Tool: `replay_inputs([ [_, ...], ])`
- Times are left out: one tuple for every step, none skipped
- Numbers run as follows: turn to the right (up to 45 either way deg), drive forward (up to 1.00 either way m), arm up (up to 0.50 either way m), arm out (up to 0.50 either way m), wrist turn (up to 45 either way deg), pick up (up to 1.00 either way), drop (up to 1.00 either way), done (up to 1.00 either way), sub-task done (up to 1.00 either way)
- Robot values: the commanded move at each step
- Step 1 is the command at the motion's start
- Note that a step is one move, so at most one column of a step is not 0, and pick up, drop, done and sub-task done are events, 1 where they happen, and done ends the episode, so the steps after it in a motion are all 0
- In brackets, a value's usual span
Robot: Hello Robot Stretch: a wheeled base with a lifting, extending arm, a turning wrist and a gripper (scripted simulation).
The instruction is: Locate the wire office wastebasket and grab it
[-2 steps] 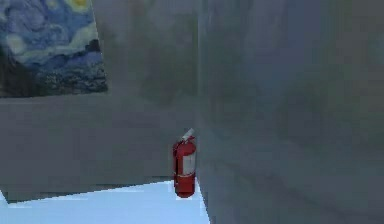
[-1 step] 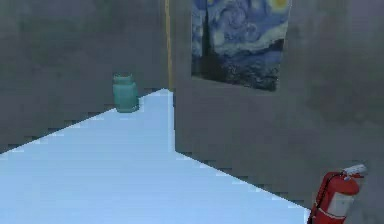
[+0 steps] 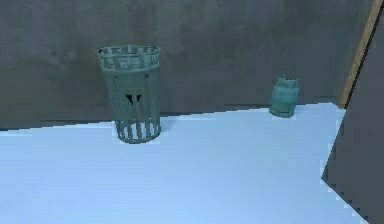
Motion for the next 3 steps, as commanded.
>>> replay_inputs([
  [-9.0, 0.0, 0.0, 0.0, 0.0, 0.0, 0.0, 0.0, 0.0],
  [0.0, 0.2, 0.0, 0.0, 0.0, 0.0, 0.0, 0.0, 0.0],
  [-45.0, 0.0, 0.0, 0.0, 0.0, 0.0, 0.0, 0.0, 0.0],
])
